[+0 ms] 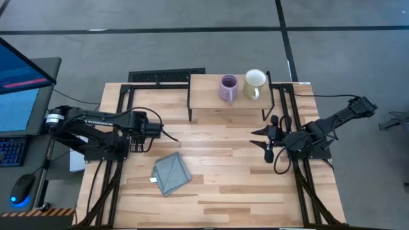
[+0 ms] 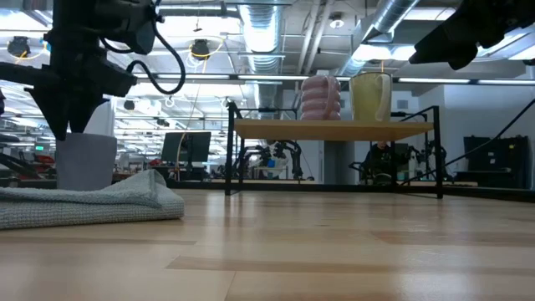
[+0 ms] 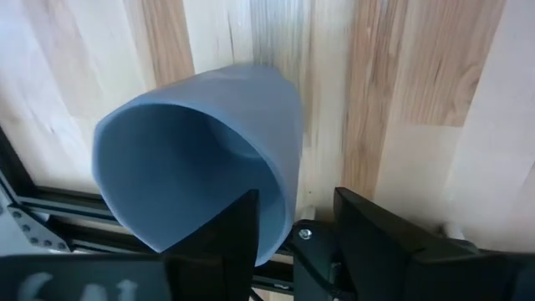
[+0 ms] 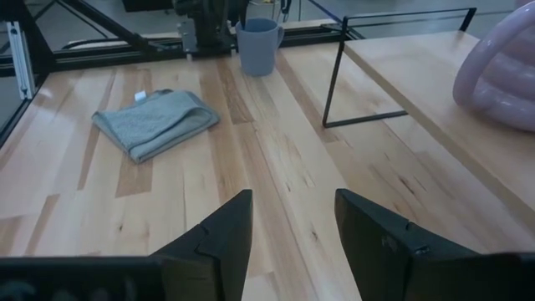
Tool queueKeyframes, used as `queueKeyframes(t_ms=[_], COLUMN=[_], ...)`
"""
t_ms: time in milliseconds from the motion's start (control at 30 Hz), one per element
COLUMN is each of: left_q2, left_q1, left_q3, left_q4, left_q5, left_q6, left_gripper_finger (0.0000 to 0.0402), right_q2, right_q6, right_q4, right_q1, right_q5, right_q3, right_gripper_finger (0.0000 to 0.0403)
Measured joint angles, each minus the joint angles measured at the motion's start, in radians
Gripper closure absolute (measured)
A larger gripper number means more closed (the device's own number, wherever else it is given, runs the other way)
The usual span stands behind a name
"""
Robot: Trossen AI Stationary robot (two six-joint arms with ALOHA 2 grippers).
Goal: Stack small to large cups/mugs on shelf
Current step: Put the blue mug on the shelf
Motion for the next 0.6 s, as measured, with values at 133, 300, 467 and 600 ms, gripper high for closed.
queueKeyframes(t_ms=[133,300,467,600], left_q2=[0.026,0.058,0.06,0.06], left_q1=[0.0,0.0,0.0,0.0], left_q3=[0.0,0.0,0.0,0.0], left_q4=[-0.001,0.0,0.035,0.059], left_q5=[0.0,-0.001,-0.001,0.0], left_q6=[0.0,0.0,-0.002,-0.016], left_gripper_finger=[0.0267,0.0272,0.0272,0.0272], right_q2=[0.0,0.0,0.0,0.0], right_q6=[0.0,0.0,0.0,0.0], right_q4=[-0.003,-0.003,-0.003,-0.003], right_q1=[0.0,0.0,0.0,0.0], right_q5=[-0.001,-0.001,-0.001,-0.001], right_q3=[0.0,0.0,0.0,0.0], right_gripper_finger=[0.021,0.021,0.021,0.021])
